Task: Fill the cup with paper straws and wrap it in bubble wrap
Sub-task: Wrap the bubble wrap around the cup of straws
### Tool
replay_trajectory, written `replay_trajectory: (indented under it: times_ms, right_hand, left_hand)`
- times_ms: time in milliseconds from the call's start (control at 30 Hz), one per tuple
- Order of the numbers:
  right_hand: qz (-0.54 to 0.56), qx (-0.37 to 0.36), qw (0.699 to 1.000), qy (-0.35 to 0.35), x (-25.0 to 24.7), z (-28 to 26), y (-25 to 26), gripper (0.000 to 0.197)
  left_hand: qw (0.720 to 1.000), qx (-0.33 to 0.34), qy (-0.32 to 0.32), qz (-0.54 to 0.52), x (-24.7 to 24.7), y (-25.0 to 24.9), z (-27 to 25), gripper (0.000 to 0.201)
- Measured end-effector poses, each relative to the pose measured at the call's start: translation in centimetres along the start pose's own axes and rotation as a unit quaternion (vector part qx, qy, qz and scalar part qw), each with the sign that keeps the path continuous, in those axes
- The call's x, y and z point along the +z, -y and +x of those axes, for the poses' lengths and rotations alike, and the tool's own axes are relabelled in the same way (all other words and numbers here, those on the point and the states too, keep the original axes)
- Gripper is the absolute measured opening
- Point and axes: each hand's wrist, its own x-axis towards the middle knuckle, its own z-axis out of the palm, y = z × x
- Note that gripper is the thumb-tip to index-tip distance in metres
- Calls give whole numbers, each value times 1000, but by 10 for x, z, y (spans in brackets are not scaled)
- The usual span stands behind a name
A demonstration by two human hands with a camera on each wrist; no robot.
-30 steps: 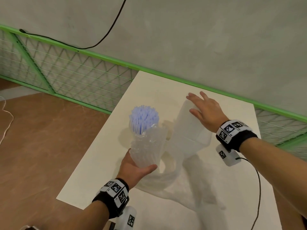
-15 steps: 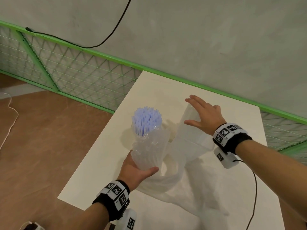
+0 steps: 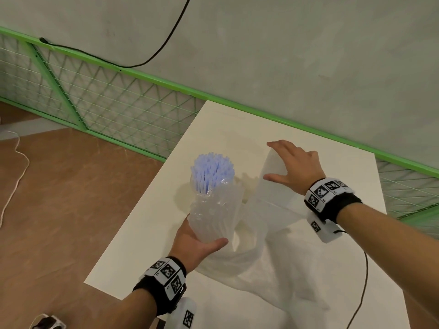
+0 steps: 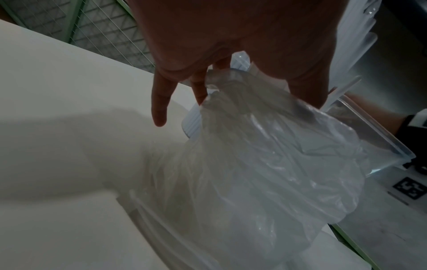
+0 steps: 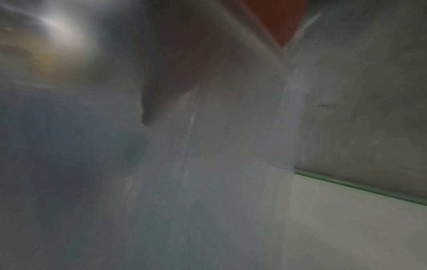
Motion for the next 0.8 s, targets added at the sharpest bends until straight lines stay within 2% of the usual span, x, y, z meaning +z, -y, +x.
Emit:
replay_trajectory:
  times_ms: [133,200,300,467,600,800]
  right_hand:
    - [50,24,998,-29,-2,2,-4,74]
    - [77,4,997,-1,-3,1,-9,79]
    - [17,-38,998,36,0,-2,-10,89]
    - [48,-3,999,-13,5,-1,-8,76]
    - [-8,-11,999,-51,4,-1,-1,65]
    - [-56,-59,997,11,7,-8,-2,54]
  left_hand:
    - [1000,4,1,-1,-1,0,0,74]
    - [1000,5,2,1,-1,0,1,73]
    - [1000,4,2,0,-1,0,1,71]
    - [1000,-1,1,-6,0,2,2,71]
    - [1000,0,-2,-4,-1,2,2,71]
    - [1000,6,0,-1,-2,2,2,72]
